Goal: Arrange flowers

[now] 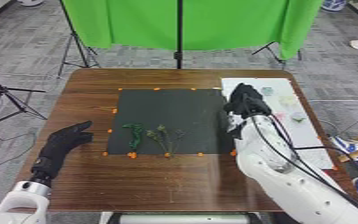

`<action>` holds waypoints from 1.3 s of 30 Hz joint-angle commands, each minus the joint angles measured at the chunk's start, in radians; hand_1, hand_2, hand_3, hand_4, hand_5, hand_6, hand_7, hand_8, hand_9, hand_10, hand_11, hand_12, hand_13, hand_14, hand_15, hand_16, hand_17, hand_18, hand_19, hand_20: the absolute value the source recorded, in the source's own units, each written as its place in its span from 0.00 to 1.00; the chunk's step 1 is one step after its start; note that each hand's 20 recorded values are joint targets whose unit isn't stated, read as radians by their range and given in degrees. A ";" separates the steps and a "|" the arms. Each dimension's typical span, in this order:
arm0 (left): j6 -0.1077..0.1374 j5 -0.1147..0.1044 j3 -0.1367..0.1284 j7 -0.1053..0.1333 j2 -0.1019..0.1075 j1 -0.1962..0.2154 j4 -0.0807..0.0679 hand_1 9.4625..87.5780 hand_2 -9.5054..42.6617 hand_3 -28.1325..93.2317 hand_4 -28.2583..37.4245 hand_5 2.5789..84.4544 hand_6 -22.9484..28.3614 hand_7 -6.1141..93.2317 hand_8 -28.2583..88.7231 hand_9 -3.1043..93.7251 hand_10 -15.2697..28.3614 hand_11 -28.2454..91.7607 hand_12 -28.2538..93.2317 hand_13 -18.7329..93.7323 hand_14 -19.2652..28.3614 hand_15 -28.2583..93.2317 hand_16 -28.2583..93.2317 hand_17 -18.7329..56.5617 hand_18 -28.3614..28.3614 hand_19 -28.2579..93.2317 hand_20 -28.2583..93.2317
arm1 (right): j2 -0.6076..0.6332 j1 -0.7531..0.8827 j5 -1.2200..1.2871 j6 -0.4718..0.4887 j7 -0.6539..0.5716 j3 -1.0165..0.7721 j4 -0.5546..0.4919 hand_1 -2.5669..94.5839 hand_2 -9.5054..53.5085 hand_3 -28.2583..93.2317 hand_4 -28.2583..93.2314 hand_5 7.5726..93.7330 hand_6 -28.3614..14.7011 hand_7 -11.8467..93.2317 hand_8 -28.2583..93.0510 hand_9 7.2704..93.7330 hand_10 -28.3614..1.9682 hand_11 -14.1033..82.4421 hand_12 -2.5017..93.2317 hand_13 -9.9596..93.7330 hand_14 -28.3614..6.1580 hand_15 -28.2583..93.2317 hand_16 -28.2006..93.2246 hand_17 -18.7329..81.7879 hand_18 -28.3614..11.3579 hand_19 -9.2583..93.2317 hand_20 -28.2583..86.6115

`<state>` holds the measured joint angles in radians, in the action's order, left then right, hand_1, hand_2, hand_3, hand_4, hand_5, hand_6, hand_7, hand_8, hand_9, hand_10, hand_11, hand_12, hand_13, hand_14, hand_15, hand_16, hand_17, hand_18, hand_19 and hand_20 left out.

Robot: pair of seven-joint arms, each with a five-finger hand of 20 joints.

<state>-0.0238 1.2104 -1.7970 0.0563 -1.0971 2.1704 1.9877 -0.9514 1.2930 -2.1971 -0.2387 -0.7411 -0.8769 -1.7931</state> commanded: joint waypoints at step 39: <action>-0.029 0.034 -0.003 -0.019 -0.014 0.010 0.001 0.15 0.30 0.77 0.04 0.53 0.51 0.15 0.19 0.51 0.70 0.40 0.34 0.48 0.81 0.41 0.24 0.28 0.82 0.41 0.39 | -0.121 0.151 0.036 0.048 0.071 0.051 -0.075 0.92 0.00 0.00 0.72 0.84 0.57 0.44 0.40 0.96 0.57 0.64 0.34 1.00 0.90 0.83 0.45 0.88 0.40 1.00 0.65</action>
<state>-0.0386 1.2302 -1.8004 0.0468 -1.1002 2.1707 1.9882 -1.0579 1.4380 -2.1696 -0.2011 -0.6800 -0.8357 -1.8766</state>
